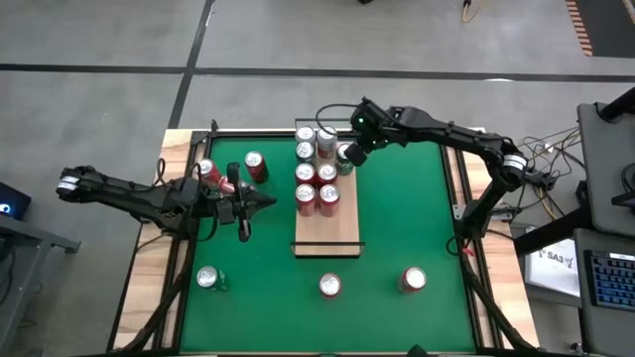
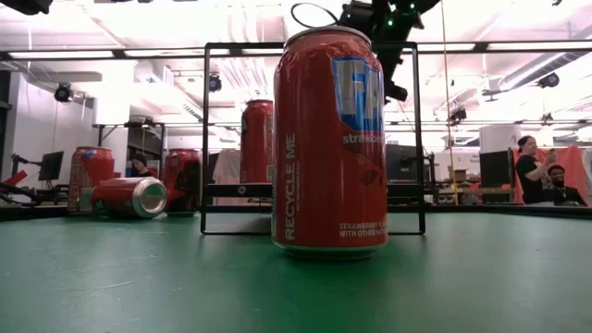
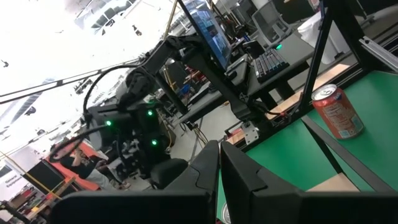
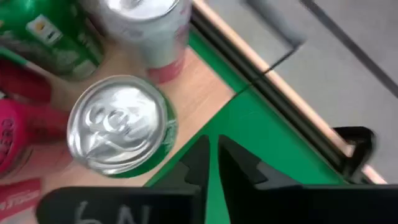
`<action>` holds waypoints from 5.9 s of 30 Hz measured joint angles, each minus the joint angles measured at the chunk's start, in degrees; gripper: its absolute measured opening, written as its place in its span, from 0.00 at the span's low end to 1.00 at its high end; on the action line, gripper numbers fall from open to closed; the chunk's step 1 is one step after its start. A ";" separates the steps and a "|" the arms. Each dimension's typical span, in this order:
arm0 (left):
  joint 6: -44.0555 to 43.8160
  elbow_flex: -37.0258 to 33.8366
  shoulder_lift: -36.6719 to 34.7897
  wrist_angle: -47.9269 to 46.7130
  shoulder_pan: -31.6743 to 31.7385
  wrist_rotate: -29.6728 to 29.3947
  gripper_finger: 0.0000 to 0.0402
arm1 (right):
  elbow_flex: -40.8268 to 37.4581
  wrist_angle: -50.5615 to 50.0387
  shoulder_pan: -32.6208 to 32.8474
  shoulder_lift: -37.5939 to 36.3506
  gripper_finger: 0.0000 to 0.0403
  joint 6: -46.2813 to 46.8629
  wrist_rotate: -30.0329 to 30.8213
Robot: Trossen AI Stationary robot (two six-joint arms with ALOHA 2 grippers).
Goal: Place canned beverage on shelf
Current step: Put the green soda can on the shelf and aligned with the other green soda can
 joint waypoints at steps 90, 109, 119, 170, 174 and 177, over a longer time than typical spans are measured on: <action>-1.29 -0.01 -0.01 -0.97 -0.02 -0.02 0.00 | 0.24 6.63 7.20 1.95 0.04 9.30 7.37; -1.27 -0.02 0.01 -0.89 -0.04 -0.02 0.00 | 1.04 9.12 7.18 4.30 0.04 2.68 2.30; -1.27 -0.02 -0.01 -0.94 0.02 -0.04 0.00 | 1.04 8.94 7.07 4.52 0.04 8.84 8.08; -1.27 -0.02 -0.01 -1.63 0.00 -0.04 0.00 | 3.23 -3.75 7.85 4.31 0.04 11.79 2.96; -1.27 -0.02 -0.01 -1.63 0.00 -0.04 0.00 | 3.23 -3.71 8.75 4.31 0.04 12.09 3.01; -1.27 -0.02 -0.01 -1.64 0.00 -0.04 0.00 | 3.23 -3.67 9.38 4.31 0.04 12.45 3.02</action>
